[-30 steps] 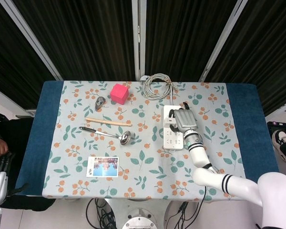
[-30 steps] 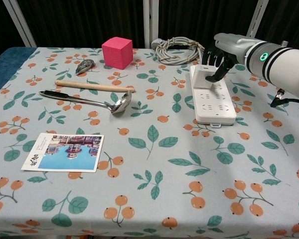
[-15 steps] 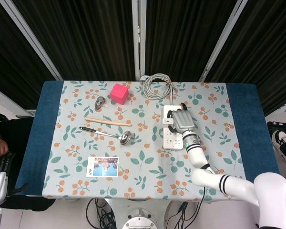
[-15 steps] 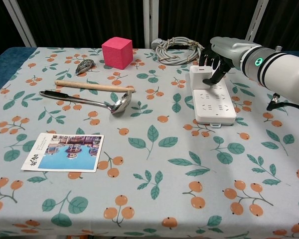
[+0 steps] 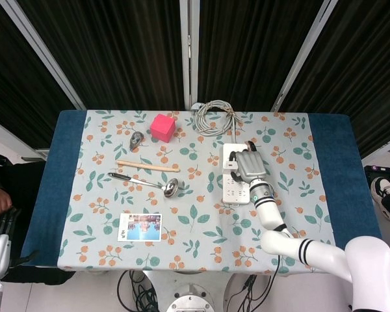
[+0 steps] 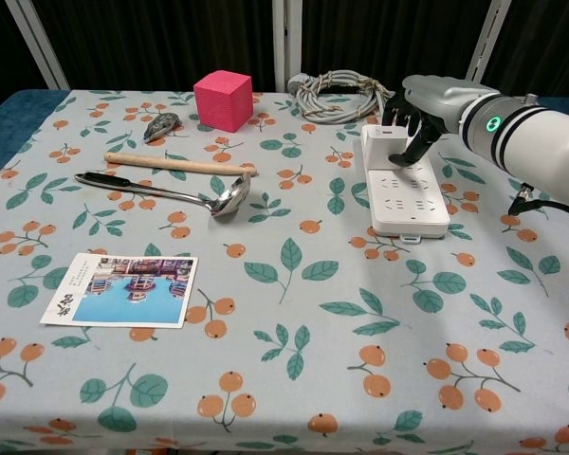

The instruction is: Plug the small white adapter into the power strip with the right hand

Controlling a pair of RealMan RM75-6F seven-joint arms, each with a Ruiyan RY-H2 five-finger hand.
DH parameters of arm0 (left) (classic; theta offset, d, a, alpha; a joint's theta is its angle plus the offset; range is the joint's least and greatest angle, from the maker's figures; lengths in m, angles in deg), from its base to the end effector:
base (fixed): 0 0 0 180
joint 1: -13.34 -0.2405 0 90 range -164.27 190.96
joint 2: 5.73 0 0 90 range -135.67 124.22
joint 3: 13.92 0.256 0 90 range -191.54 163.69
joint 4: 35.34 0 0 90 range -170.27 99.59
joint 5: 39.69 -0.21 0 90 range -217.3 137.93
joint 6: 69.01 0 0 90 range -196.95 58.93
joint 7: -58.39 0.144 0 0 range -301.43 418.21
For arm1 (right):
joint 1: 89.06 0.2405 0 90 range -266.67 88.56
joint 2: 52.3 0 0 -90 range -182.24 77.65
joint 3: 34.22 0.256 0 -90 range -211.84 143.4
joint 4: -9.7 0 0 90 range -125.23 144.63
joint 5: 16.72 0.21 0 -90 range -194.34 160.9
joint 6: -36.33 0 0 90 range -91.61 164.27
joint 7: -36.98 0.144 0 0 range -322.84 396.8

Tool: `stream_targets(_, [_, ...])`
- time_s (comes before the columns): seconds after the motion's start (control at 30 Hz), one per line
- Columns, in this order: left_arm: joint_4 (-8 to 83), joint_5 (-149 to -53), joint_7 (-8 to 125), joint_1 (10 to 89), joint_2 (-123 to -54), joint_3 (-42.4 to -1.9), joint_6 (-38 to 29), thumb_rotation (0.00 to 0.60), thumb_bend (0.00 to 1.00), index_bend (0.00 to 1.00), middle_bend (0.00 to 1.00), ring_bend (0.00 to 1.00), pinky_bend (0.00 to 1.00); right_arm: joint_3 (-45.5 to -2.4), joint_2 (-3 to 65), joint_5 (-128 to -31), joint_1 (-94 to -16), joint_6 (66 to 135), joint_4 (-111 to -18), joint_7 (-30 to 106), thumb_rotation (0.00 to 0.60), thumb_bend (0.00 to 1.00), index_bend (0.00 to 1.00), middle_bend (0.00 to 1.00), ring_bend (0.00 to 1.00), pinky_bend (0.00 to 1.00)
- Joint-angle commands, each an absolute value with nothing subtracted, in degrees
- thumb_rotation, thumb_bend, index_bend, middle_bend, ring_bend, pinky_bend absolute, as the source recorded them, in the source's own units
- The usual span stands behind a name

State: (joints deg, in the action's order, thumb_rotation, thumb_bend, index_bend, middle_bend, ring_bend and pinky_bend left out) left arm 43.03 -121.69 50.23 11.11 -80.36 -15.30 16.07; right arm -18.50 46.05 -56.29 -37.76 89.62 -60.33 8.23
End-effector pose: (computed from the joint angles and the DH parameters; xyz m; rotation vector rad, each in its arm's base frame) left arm -0.3701 0.1329 0.1227 -1.2162 -1.0735 -0.8242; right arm -0.1451 -0.4018 -0.0399 1.6377 -1.0850 0.7743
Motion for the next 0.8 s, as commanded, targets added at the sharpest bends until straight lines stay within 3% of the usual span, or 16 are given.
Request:
stream_targets(0.03, [43.0,-121.7,50.2,11.1,-80.4,-15.3,16.1,0.600,0.00,0.06,0.00,0.00,0.00,-18.5,46.0,-56.4,-37.8,89.6,-60.3,8.2,0.600,0.63,0.78,0.62,0.34,0.00])
stream_targets(0.13, [43.1,-121.7,50.2,11.1,-80.4,-15.3,16.1,0.600,0.00,0.06,0.00,0.00,0.00,-18.7,45.8,-55.9,-37.9,89.0,-60.5,7.6,0.600,0.63,0.76,0.61,0.33,0.00])
stream_targets(0.23, [43.1,-121.7,50.3,11.1,-80.3,-15.3,16.2,0.600,0.00,0.06,0.00,0.00,0.00,-18.7,45.2,-55.8,-38.0,88.6,-61.3,7.6,0.600,0.61,0.67,0.55,0.31,0.00])
stream_targets(0.4, [43.2,-121.9,50.3,11.0,-80.2,-15.4,16.5,0.600,0.00,0.06,0.00,0.00,0.00,-18.4,43.9,-56.1,-38.5,88.7,-62.8,8.3,0.600,0.34,0.43,0.38,0.16,0.00])
stream_targets(0.5, [43.3,-121.9,50.3,11.0,-80.1,-15.4,16.6,0.600,0.00,0.06,0.00,0.00,0.00,-18.4,43.1,-56.4,-38.8,89.0,-63.9,8.6,0.600,0.26,0.33,0.33,0.11,0.00])
stream_targets(0.8, [43.9,-122.2,50.8,10.9,-79.8,-15.4,17.1,0.600,0.00,0.06,0.00,0.00,0.00,-18.7,40.2,-57.6,-40.0,89.8,-68.0,9.6,0.600,0.21,0.25,0.29,0.08,0.00])
